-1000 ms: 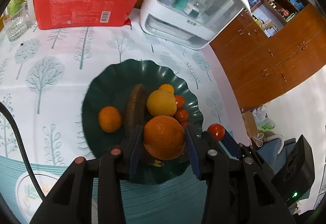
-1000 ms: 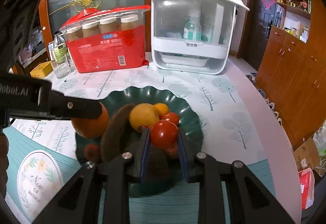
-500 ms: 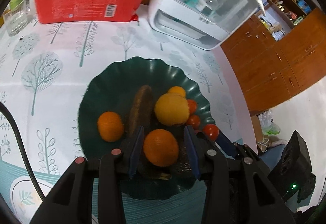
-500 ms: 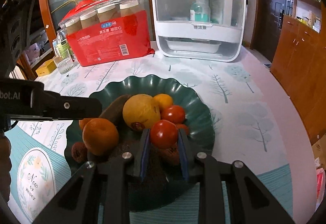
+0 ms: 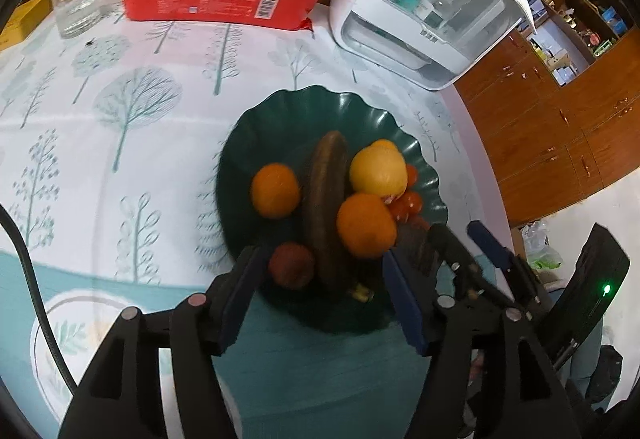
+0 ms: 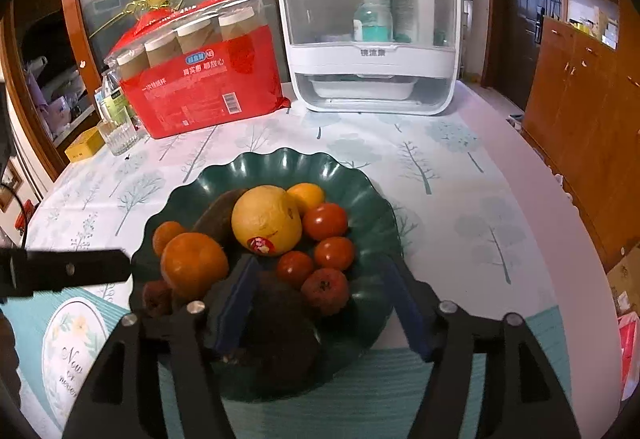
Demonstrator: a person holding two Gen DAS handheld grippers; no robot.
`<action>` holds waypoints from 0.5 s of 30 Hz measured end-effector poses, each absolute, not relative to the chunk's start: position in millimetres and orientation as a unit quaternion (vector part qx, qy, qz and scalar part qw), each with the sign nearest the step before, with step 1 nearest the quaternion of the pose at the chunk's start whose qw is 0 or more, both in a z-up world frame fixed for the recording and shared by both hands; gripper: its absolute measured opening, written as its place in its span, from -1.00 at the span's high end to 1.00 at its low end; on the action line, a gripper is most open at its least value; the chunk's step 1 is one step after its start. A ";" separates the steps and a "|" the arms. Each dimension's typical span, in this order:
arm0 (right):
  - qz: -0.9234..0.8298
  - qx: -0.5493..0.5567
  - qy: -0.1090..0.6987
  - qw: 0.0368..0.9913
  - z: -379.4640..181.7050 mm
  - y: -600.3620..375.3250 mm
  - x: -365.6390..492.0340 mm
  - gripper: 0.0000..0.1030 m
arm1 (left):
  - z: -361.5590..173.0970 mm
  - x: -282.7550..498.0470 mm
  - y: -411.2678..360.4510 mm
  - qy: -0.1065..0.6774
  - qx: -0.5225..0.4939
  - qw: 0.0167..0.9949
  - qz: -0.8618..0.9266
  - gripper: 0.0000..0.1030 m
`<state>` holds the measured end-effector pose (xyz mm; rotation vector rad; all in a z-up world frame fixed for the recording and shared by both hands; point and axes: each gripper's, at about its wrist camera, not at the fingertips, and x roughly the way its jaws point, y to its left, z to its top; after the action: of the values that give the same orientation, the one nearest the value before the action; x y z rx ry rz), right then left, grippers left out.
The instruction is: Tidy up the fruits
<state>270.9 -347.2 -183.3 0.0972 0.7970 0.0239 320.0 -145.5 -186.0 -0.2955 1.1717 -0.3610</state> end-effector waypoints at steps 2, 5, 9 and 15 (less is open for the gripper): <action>0.011 0.048 0.388 0.920 -178.5 -345.5 263.8 -0.36 | -183.5 307.4 -137.4 0.543 -0.142 0.811 -0.166 -0.30; 0.010 0.059 0.394 0.917 -172.7 -342.6 252.7 -0.41 | -179.6 289.2 -126.2 0.539 -0.143 0.816 -0.152 -0.38; 0.012 0.083 0.418 0.905 -167.7 -336.8 232.2 -0.47 | -175.8 259.8 -105.9 0.542 -0.148 0.818 -0.127 -0.44; 0.019 0.085 0.436 0.896 -158.6 -315.3 189.8 -0.56 | -174.9 212.2 -75.2 0.561 -0.142 0.809 -0.101 -0.53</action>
<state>189.8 -315.3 -158.6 0.1768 0.9034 0.0391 212.2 -75.2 -174.9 -0.3039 1.1989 -0.2159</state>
